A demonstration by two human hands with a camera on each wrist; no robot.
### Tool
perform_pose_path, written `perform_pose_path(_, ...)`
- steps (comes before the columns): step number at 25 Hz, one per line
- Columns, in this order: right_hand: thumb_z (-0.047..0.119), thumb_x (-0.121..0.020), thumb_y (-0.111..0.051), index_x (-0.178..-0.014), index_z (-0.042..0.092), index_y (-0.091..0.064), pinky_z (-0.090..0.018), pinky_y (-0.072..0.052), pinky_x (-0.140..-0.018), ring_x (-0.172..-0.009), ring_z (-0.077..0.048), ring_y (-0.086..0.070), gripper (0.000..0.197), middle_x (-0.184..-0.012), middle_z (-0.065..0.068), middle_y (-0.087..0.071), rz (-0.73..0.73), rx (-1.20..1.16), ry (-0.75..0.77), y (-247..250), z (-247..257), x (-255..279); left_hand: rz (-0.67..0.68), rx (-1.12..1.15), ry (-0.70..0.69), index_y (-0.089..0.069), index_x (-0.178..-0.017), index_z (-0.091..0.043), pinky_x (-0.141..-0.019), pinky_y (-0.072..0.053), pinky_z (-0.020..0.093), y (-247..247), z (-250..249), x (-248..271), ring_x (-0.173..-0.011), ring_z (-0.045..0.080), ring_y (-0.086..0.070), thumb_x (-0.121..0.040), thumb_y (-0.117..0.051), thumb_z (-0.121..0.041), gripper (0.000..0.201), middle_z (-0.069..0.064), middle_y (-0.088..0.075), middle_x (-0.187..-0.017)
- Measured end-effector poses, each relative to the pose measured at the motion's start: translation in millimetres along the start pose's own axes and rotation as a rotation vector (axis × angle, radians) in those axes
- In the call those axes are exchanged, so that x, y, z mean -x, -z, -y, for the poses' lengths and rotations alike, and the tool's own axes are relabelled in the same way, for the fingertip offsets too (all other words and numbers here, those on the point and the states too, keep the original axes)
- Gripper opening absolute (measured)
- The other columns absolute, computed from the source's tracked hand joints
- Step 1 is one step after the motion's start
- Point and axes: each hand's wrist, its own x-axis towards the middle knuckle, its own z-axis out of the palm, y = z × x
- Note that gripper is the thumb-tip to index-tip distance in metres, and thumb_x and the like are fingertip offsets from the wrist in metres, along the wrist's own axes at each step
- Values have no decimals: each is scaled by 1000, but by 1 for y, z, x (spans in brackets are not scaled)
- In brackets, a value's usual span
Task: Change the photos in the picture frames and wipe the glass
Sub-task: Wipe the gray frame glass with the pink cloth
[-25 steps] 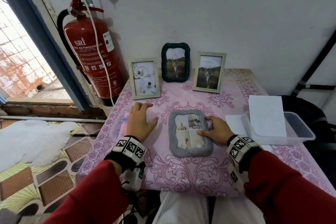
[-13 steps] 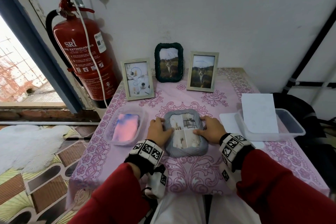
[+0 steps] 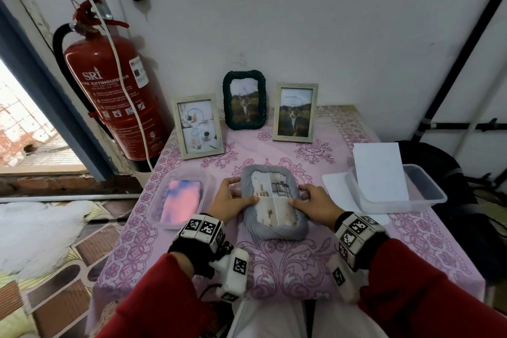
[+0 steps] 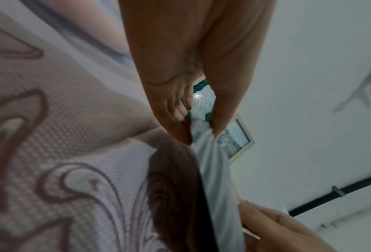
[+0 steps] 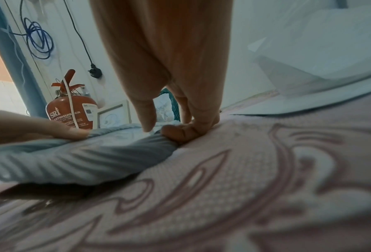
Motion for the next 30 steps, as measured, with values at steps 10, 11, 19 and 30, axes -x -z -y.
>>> perform_pose_path(10, 8, -88, -61, -123, 5, -33, -19, -49, -69, -82, -9, -55, 45, -91, -1, -52, -154, -427, 33, 8, 13, 15, 135, 121, -42, -37, -124, -21, -51, -55, 27, -8, -22, 5, -65, 19, -64, -79, -60, 11, 60, 13, -63, -78)
perform_pose_path(11, 7, -88, -60, -122, 6, -33, -18, -48, -68, -81, -7, -55, 44, -91, -2, -52, -164, -459, 48, 11, 16, 16, 137, 128, -53, -37, -124, -22, -53, -55, 27, -10, -24, 5, -67, 20, -62, -79, -59, 11, 60, 13, -62, -78)
perform_pose_path(19, 1, -86, -60, -118, 12, -34, -34, -55, -78, -92, -24, -62, 42, -105, -16, -62, -128, -698, 81, 42, 36, 27, 184, 210, -177, -43, -116, -30, -62, -58, 33, -20, -50, 2, -70, 21, -69, -82, -66, -5, 47, 13, -72, -82)
perform_pose_path(30, -3, -90, -46, -102, 16, -48, -28, -58, -64, -73, -15, -68, 23, -86, -5, -69, -70, -1016, 195, 128, 69, 13, 331, 340, -242, -41, -120, -25, -71, -56, 36, -62, -95, -23, -80, 20, -69, -86, -56, 1, 46, 9, -73, -94)
